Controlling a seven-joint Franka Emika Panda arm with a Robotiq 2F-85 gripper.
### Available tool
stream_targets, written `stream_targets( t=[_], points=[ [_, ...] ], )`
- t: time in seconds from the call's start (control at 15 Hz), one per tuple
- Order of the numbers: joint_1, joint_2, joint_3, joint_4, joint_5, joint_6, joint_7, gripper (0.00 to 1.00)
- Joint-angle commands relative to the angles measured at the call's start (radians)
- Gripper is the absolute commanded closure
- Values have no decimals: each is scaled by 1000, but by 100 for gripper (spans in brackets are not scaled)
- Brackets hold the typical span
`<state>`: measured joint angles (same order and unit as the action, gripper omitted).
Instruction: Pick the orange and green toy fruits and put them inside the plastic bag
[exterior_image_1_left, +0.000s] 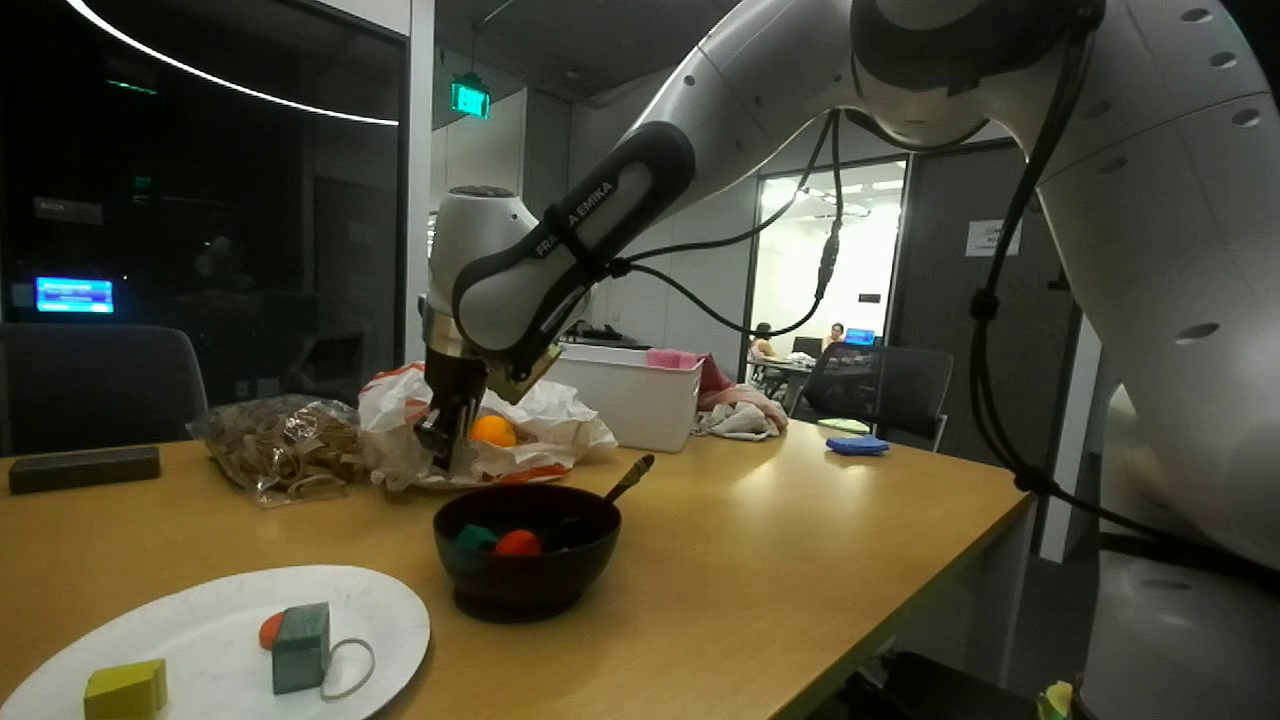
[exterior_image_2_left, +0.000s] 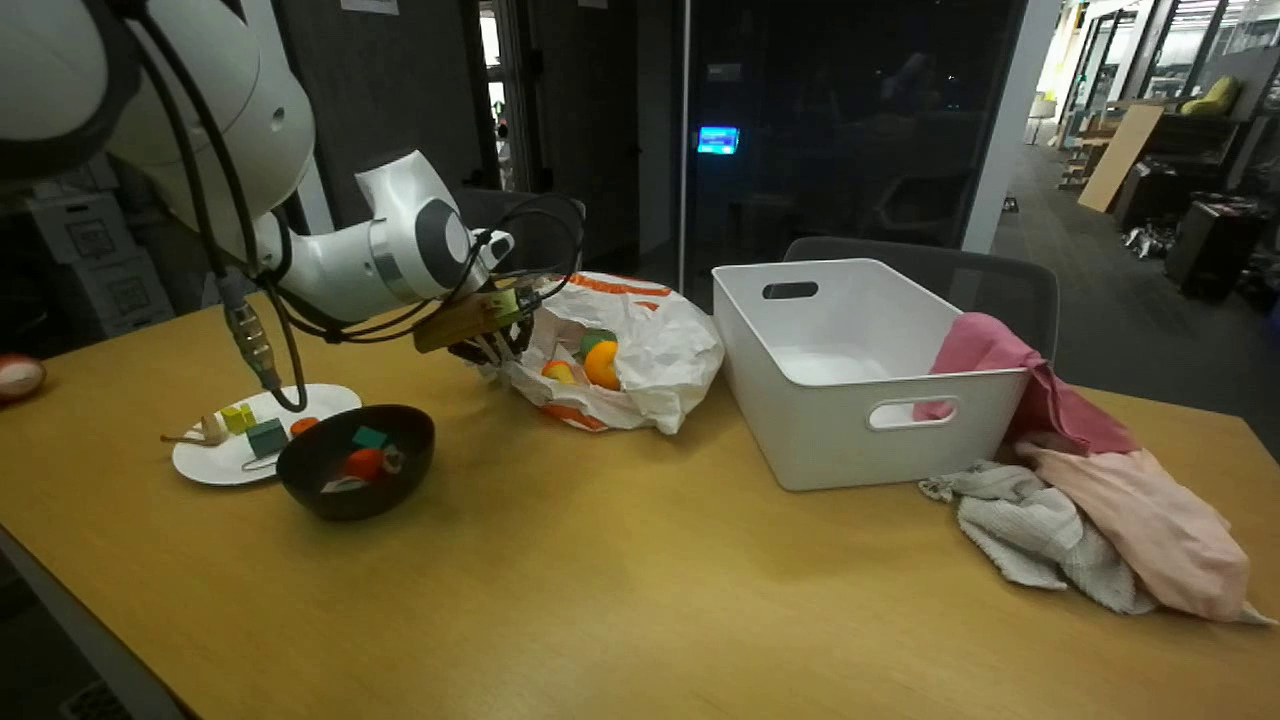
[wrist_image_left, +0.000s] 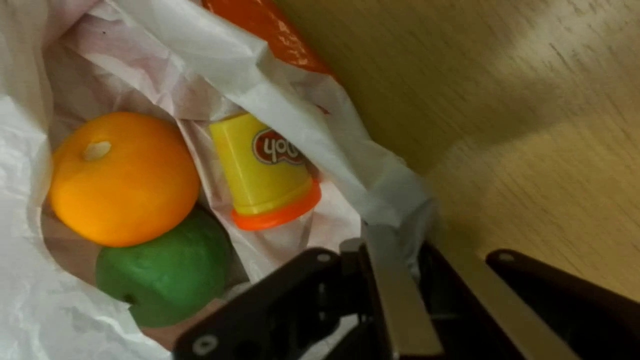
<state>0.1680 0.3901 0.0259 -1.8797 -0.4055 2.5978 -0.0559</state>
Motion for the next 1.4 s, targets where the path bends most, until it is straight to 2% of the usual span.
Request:
stream_targets(
  t=[0.0, 0.27, 0.53, 0.67, 0.93, 1.33],
  points=[
    [4, -23, 0, -3, 3, 4, -4, 98],
    [42, -102, -11, -4, -67, 0, 21, 91],
    [69, -191, -6, 9, -182, 25, 57, 91],
    [63, -210, 7, 17, -200, 20, 70, 92],
    [34, -192, 23, -17, -145, -13, 36, 91],
    [-9, -114, 59, -65, 68, 10, -51, 92]
  ],
)
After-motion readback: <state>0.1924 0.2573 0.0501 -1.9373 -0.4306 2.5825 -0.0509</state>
